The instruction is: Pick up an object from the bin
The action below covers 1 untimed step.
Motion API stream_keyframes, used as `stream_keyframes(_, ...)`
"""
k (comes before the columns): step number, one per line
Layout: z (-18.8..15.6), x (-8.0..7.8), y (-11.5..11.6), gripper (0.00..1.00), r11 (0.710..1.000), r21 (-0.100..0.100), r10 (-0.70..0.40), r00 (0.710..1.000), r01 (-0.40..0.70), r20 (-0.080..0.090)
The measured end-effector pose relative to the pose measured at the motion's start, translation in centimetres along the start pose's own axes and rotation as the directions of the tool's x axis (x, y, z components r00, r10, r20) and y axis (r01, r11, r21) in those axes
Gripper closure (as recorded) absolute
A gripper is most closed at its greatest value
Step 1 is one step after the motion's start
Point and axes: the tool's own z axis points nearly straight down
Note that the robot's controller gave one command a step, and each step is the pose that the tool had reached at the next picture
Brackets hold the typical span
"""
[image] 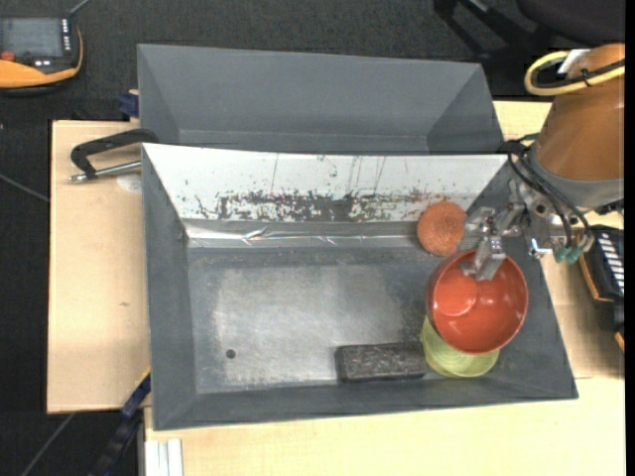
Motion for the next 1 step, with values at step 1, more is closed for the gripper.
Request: stream_keyframes(1, -0.48, -0.17, 0.07, 1.00, 1.000, 0.001, -0.002, 1.000, 0.002, 0.009)
